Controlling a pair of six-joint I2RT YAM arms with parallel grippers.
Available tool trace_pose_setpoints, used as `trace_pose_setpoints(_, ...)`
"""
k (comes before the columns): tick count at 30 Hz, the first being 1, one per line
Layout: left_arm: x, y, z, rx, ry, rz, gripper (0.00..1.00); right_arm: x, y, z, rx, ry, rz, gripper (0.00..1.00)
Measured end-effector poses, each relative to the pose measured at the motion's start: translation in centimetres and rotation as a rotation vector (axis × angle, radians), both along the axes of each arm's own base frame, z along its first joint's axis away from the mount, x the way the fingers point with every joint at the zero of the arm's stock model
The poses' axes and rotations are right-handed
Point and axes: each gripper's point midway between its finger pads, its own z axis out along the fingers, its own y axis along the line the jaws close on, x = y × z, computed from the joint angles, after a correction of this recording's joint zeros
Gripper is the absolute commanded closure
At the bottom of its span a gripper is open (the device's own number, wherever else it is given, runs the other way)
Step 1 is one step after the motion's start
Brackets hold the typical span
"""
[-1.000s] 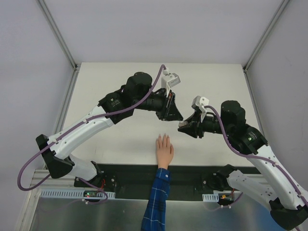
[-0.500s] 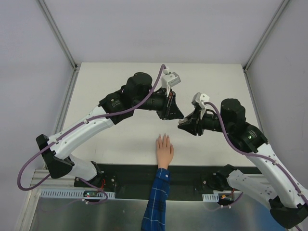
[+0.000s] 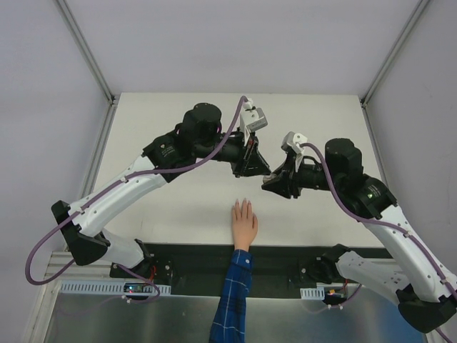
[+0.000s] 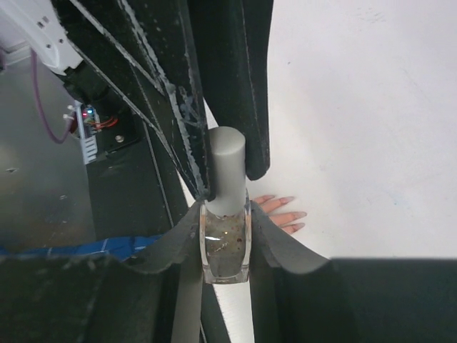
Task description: Paint the nails
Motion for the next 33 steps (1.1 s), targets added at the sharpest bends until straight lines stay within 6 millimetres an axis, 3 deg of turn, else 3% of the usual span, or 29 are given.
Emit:
trace_pose_setpoints(6,-2.5,0.6,1.1,-0.043,-0.027,-0.155,1.0,-3.1,0.9,1.1,0.077,0.104,0.128,1.0)
trace_pose_setpoints(13,-6.9,2.5,5.3,-0.2,-0.232,-0.353,1.0,-7.5,2.4,6.2,0.283,0.174,0.381,1.0)
trace_pose_setpoints(18,-7.8,2.4,6.6,-0.249,-0.299,-0.39,0.98,-8.7,2.4,8.1,0.333,0.155,0.465,1.0)
trace_pose_setpoints(20,-7.8,2.5,7.0,-0.252,-0.302,-0.386,0.8,-8.7,2.4,8.0,0.332,0.152,0.469,1.0)
trace_pose_setpoints(21,-7.7,2.4,7.0,-0.248,-0.296,-0.382,0.63,-8.7,2.4,8.0,0.329,0.147,0.467,1.0)
trace_pose_setpoints(25,-7.2,2.4,6.0,-0.193,-0.223,-0.345,0.35,-7.7,2.4,7.9,0.312,0.099,0.425,1.0)
trace_pose_setpoints(28,-6.4,2.8,5.0,-0.146,-0.162,-0.297,0.24,-6.5,2.5,8.3,0.306,0.022,0.375,1.0)
trace_pose_setpoints(33,-6.1,4.0,3.7,-0.097,-0.111,-0.225,0.16,-4.9,2.2,8.6,0.282,-0.086,0.296,1.0)
